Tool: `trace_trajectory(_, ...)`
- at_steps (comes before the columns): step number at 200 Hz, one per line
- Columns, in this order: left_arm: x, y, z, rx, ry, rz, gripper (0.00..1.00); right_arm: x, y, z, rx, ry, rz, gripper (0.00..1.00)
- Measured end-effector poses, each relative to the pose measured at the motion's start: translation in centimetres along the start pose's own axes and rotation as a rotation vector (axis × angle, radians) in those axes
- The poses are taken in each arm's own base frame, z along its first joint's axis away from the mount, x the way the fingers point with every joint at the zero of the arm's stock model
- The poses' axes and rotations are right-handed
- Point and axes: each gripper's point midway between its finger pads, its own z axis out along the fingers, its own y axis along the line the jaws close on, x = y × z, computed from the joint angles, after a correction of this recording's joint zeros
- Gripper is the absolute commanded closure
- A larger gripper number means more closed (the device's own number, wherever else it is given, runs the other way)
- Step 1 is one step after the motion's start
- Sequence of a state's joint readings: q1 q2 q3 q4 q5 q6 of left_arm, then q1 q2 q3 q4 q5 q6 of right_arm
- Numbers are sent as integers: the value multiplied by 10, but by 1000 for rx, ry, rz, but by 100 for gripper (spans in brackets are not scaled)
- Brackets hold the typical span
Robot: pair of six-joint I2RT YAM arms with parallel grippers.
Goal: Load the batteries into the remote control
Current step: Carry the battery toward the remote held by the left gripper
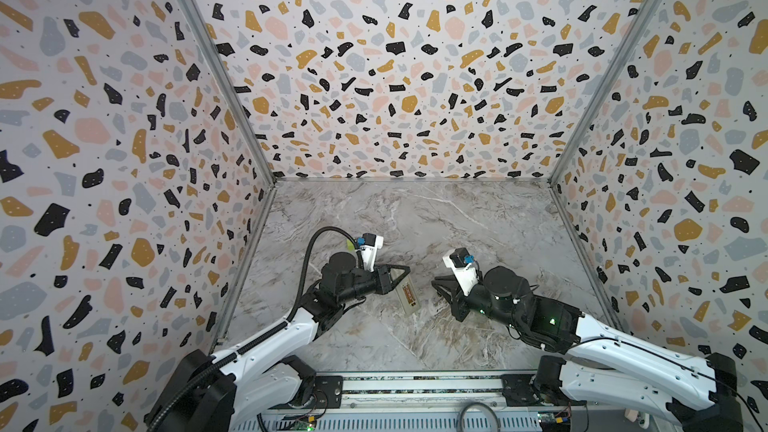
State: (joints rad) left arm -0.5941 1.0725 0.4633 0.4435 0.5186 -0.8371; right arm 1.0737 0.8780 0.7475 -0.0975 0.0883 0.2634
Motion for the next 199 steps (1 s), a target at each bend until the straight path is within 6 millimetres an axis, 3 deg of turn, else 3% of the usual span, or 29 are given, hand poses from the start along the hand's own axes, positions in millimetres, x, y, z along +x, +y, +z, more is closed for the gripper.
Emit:
trace_trajectory(37,1,-5,4,19,9,-24,100,-23,13,1,-65,-94,-57,100)
trace_trajectory(68,-1,-12,5,56,9,-44,100,-30,22,7,-104,-134,-80,100)
trace_trajectory(131,2,-20,5,95,30,-70,100,-6,29,29,-155,-109,-102,100)
trace_trajectory(199,-4,-30,4,135,13,-81,100,-1,32,32,-179,-134,-102,100)
